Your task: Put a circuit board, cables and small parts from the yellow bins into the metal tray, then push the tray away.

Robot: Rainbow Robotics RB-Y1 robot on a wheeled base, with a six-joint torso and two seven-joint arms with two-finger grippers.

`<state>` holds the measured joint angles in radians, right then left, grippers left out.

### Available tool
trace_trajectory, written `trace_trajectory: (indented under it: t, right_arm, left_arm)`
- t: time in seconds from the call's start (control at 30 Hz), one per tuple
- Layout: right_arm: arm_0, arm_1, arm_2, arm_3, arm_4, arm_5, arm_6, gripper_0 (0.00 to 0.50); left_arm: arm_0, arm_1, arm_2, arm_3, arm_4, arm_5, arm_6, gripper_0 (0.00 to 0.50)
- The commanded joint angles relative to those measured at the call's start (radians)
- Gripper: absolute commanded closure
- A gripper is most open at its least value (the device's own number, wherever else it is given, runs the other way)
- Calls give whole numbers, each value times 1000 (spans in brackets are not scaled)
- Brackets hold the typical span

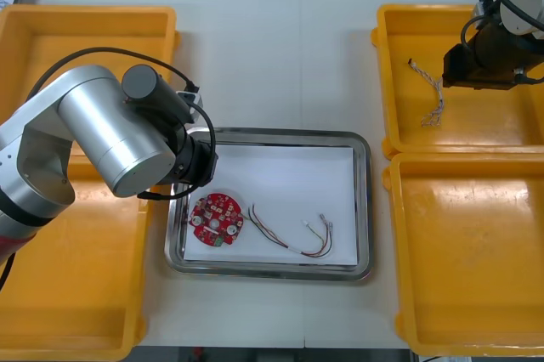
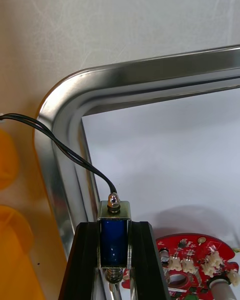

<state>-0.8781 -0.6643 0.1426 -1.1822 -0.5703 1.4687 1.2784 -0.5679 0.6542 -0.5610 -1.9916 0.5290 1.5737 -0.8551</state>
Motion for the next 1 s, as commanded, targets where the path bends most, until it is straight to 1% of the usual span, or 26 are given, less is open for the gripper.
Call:
trace_trajectory:
  t: [0.03, 0.13, 0.37, 0.53, 0.63, 0.83, 1.0]
  right_arm:
    - [-32, -38, -31, 53, -17, -18, 71, 0]
    - [-29, -34, -31, 73, -22, -28, 88, 0]
    - [-29, -8, -29, 104, -26, -67, 99, 0]
    - [-33, 20, -29, 121, 3, -106, 93, 0]
    - [-39, 31, -29, 144, 3, -122, 98, 0]
    - [-41, 52, -29, 162, 15, -139, 94, 0]
    - [-41, 71, -29, 162, 33, -137, 88, 0]
  left_arm:
    - [-59, -31, -36, 7, 2, -20, 100, 500]
    - [-69, -41, -57, 16, -27, -20, 149, 500]
    - [-104, -80, -68, 73, -40, 17, 171, 500]
    - [-125, -102, -68, 111, -38, 20, 182, 500]
    - [-135, -114, -68, 131, -37, 20, 185, 500]
    - [-152, -134, -80, 166, -44, 22, 189, 500]
    - [-153, -136, -96, 175, -58, 23, 194, 500]
